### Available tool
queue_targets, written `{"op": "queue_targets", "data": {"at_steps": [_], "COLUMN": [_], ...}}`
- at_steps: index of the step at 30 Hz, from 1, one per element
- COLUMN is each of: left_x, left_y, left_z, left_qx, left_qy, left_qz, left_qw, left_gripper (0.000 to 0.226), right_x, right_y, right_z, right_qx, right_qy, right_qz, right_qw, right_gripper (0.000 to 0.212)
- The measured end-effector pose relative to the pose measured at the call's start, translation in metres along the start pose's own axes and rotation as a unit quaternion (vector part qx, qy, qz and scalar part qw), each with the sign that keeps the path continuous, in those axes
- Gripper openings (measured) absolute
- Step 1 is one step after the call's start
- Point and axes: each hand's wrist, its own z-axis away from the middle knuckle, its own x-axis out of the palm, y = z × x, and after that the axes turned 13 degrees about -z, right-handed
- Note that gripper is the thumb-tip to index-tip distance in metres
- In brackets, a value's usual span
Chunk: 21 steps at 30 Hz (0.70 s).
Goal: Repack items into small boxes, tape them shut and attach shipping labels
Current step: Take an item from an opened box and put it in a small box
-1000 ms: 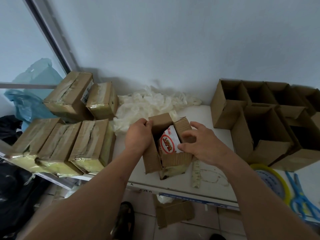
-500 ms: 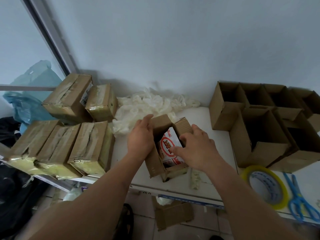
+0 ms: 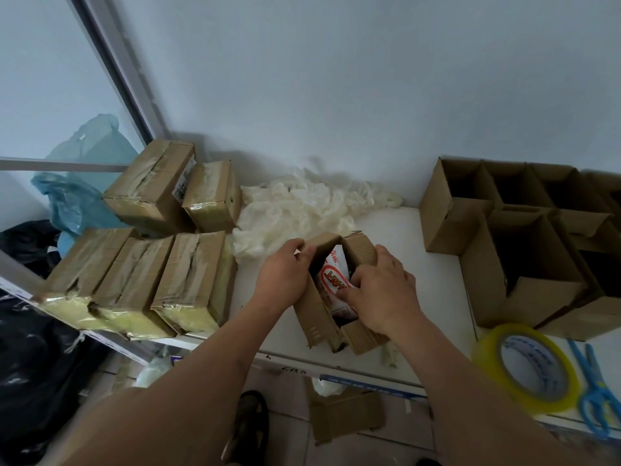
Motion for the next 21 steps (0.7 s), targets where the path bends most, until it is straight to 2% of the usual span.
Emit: {"op": "queue_targets", "data": {"at_steps": [5,11,15,21], "left_x": [-0.013,-0.031,-0.035,-0.044], "left_y": [-0.008,-0.014,-0.017,-0.02], "left_z": [-0.011,-0.027,-0.035,-0.046], "left_qx": [0.011,0.036,0.033,0.029], "left_qy": [0.023,0.056,0.063,0.079], "left_qz": [-0.056,-0.129,-0.161,-0.177], "left_qw": [0.998,0.989,0.984,0.981], "left_gripper": [0.043,0.042,0.045,0.04], "right_x": [-0.009,-0.006,-0.014,-0.028], "right_y": [-0.003,-0.009,-0.01,0.0], "right_z": [0.0,0.002,0.007,0.014], "right_qx": [-0.021,-0.043,-0.034,0.002], "right_qy": [0.01,0.044,0.06,0.094], "right_qz": [-0.127,-0.187,-0.32,-0.414], "right_qw": [0.992,0.981,0.945,0.906], "right_gripper": [0.027,0.021,0.019,0.022]}}
